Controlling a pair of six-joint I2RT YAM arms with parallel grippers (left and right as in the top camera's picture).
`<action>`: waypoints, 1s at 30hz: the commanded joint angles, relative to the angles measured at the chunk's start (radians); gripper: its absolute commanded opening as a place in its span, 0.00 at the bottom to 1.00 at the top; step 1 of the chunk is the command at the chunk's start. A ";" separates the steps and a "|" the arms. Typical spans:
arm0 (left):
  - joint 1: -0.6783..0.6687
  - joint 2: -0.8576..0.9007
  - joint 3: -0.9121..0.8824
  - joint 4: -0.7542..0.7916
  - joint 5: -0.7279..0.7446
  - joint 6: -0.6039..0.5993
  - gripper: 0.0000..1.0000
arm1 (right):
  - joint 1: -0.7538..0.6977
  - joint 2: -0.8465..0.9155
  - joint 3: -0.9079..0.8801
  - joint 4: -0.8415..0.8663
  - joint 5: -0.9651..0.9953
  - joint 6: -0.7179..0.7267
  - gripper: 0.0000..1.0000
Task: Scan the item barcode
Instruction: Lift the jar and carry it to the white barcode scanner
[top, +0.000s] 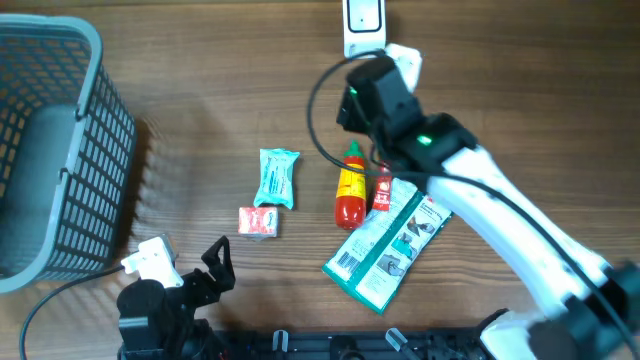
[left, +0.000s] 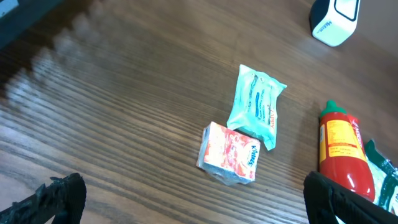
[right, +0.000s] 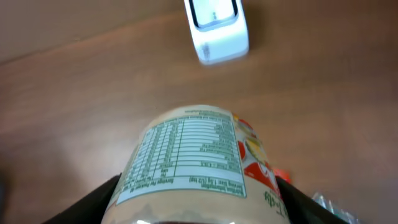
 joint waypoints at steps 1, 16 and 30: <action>-0.004 -0.008 0.000 0.003 0.011 -0.006 1.00 | -0.024 0.132 0.000 0.183 0.186 -0.165 0.50; -0.004 -0.008 0.000 0.003 0.011 -0.005 1.00 | -0.178 0.568 0.040 1.026 0.075 -0.359 0.55; -0.004 -0.008 0.000 0.003 0.011 -0.006 1.00 | -0.187 0.747 0.315 1.013 -0.008 -0.381 0.55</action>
